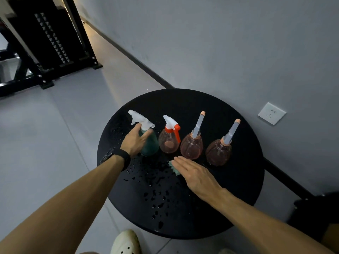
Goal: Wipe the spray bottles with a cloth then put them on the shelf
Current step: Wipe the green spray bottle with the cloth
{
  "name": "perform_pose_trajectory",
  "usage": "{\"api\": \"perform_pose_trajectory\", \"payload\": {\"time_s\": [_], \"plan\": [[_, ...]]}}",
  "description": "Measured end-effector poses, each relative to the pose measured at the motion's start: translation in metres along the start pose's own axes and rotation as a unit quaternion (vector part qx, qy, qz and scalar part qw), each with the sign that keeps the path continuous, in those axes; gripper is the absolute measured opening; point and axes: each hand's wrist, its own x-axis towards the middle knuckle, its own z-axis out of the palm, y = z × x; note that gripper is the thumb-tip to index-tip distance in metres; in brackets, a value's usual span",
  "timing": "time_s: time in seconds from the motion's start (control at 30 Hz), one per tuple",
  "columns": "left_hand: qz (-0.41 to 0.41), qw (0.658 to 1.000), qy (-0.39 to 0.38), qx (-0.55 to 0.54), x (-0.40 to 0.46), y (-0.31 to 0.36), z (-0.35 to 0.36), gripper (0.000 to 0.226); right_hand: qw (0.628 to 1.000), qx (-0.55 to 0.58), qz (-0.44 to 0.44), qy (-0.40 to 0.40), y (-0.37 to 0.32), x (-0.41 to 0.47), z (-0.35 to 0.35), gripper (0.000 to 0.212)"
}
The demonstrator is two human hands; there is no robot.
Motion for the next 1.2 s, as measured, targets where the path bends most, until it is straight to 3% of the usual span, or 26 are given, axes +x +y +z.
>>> {"api": "perform_pose_trajectory", "payload": {"time_s": [0.3, 0.67, 0.97, 1.07, 1.2], "plan": [[0.017, 1.0, -0.003, 0.012, -0.004, 0.001, -0.003, 0.026, 1.0, 0.007, -0.001, -0.003, 0.001, -0.001, -0.001, 0.059], [0.044, 0.999, -0.002, 0.006, -0.032, 0.012, -0.032, 0.022, 1.0, -0.024, -0.01, 0.017, -0.008, 0.015, -0.044, 0.051], [0.036, 0.995, -0.053, -0.077, -0.075, 0.034, -0.058, 0.036, 0.996, -0.015, -0.025, 0.085, -0.039, 0.062, -0.105, 0.043], [0.03, 0.989, -0.068, -0.131, -0.09, 0.04, -0.058, 0.038, 0.993, 0.002, -0.022, 0.119, -0.053, 0.084, -0.122, 0.057], [0.014, 0.97, -0.101, -0.22, -0.107, 0.048, -0.054, 0.048, 0.984, -0.007, -0.079, 0.159, -0.074, 0.1, -0.121, 0.045]]}}
